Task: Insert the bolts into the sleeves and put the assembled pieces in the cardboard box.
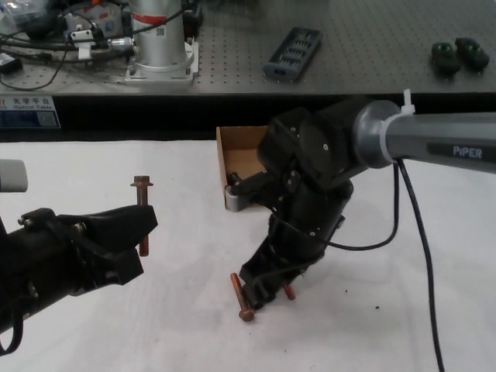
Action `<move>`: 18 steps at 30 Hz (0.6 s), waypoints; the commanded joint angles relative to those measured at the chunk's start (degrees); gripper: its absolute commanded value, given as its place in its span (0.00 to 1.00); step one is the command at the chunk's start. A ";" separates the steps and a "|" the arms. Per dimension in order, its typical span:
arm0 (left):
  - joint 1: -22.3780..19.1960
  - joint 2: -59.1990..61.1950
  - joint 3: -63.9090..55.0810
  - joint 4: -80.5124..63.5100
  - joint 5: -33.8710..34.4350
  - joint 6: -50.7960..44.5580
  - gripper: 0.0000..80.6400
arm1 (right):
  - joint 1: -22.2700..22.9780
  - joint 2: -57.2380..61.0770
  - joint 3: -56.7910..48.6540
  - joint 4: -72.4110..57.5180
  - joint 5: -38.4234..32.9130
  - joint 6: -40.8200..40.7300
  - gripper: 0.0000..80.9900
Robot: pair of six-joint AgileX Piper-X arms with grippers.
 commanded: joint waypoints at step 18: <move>0.13 -1.37 -0.26 -1.22 -0.03 -1.33 0.01 | 0.71 2.49 -1.29 -0.20 -0.57 1.36 0.28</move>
